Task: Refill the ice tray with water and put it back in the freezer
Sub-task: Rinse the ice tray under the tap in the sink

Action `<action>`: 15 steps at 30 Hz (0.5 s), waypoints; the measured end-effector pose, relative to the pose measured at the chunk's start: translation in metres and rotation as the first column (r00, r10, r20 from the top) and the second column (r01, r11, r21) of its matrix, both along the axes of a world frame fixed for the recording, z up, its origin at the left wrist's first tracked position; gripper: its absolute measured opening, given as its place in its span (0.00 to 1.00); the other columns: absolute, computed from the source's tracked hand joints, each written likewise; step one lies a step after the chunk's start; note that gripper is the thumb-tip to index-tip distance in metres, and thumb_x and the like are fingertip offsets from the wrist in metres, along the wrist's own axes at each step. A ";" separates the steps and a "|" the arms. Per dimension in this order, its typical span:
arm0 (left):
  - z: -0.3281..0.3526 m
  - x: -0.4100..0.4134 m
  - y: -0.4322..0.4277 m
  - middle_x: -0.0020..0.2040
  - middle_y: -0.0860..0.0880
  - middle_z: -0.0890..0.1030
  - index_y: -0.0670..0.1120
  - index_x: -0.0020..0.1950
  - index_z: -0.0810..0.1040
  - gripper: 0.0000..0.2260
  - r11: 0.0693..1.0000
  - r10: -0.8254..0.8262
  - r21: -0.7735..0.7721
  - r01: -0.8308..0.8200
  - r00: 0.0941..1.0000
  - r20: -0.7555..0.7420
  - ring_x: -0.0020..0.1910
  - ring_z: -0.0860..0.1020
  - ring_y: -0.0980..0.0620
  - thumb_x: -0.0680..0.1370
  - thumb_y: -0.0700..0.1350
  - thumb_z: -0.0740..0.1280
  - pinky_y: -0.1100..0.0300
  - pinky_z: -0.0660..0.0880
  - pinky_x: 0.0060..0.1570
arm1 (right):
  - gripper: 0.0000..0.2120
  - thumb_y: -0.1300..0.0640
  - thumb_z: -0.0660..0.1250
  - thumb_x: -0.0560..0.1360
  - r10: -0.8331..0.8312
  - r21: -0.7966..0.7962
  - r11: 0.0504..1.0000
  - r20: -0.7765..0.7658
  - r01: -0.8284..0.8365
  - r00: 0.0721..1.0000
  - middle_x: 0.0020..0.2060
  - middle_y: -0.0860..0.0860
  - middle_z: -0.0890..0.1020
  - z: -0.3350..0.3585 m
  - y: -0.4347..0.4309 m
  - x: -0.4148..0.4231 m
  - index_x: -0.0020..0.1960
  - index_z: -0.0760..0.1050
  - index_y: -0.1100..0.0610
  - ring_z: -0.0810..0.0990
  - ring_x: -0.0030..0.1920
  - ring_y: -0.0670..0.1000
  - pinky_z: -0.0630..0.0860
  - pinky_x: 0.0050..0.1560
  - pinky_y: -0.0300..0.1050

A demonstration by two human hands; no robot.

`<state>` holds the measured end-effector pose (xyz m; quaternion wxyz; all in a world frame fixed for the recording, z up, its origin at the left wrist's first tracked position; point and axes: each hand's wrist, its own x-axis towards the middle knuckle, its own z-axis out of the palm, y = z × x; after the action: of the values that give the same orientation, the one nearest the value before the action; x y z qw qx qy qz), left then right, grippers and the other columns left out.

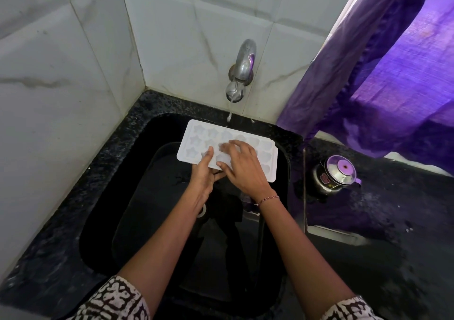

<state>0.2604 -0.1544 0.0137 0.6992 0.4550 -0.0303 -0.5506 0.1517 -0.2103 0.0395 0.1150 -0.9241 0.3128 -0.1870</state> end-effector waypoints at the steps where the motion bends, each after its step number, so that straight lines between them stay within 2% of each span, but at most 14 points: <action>1: -0.001 0.000 0.000 0.56 0.45 0.81 0.44 0.69 0.70 0.18 1.000 0.001 0.002 -0.001 1.000 -0.005 0.52 0.81 0.47 0.80 0.47 0.63 0.49 0.81 0.44 | 0.20 0.47 0.63 0.77 0.014 0.033 0.999 0.007 -0.014 1.000 0.61 0.53 0.76 0.000 -0.001 -0.002 0.65 0.70 0.57 0.66 0.67 0.52 0.63 0.69 0.51; 4: 0.001 -0.002 -0.001 0.57 0.43 0.81 0.44 0.69 0.70 0.18 1.000 0.013 0.016 -0.013 1.000 -0.012 0.51 0.81 0.46 0.80 0.47 0.63 0.51 0.82 0.43 | 0.18 0.47 0.65 0.76 0.017 0.056 0.998 0.042 -0.020 0.999 0.60 0.50 0.76 0.000 -0.003 -0.006 0.63 0.71 0.54 0.64 0.67 0.48 0.59 0.68 0.48; 8: 0.003 -0.001 -0.006 0.60 0.42 0.80 0.44 0.69 0.70 0.18 1.000 0.021 0.005 -0.021 1.000 0.001 0.53 0.81 0.45 0.80 0.47 0.63 0.50 0.81 0.45 | 0.18 0.46 0.67 0.73 0.020 -0.106 0.994 -0.015 -0.021 1.000 0.56 0.48 0.78 -0.001 -0.005 -0.014 0.60 0.72 0.52 0.66 0.63 0.46 0.54 0.63 0.47; 12: 0.007 0.001 -0.012 0.60 0.41 0.79 0.44 0.70 0.70 0.19 0.999 0.038 -0.005 -0.037 0.999 0.010 0.52 0.81 0.45 0.80 0.47 0.63 0.53 0.81 0.39 | 0.14 0.53 0.70 0.72 0.023 -0.203 0.979 -0.010 -0.025 1.000 0.51 0.49 0.81 0.000 -0.005 -0.013 0.56 0.74 0.54 0.71 0.59 0.49 0.56 0.61 0.48; 15: 0.010 0.002 -0.017 0.58 0.41 0.80 0.43 0.69 0.70 0.19 0.999 0.051 -0.001 -0.051 0.999 0.008 0.51 0.81 0.45 0.80 0.47 0.63 0.54 0.81 0.38 | 0.14 0.57 0.67 0.74 0.023 -0.191 0.981 -0.036 -0.030 0.999 0.54 0.51 0.81 0.001 -0.005 -0.008 0.59 0.73 0.56 0.71 0.61 0.50 0.55 0.64 0.49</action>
<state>0.2628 -0.1712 0.0240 0.7129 0.4576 -0.0215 -0.5310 0.1434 -0.2155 0.0409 0.0229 -0.9380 0.2829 -0.1990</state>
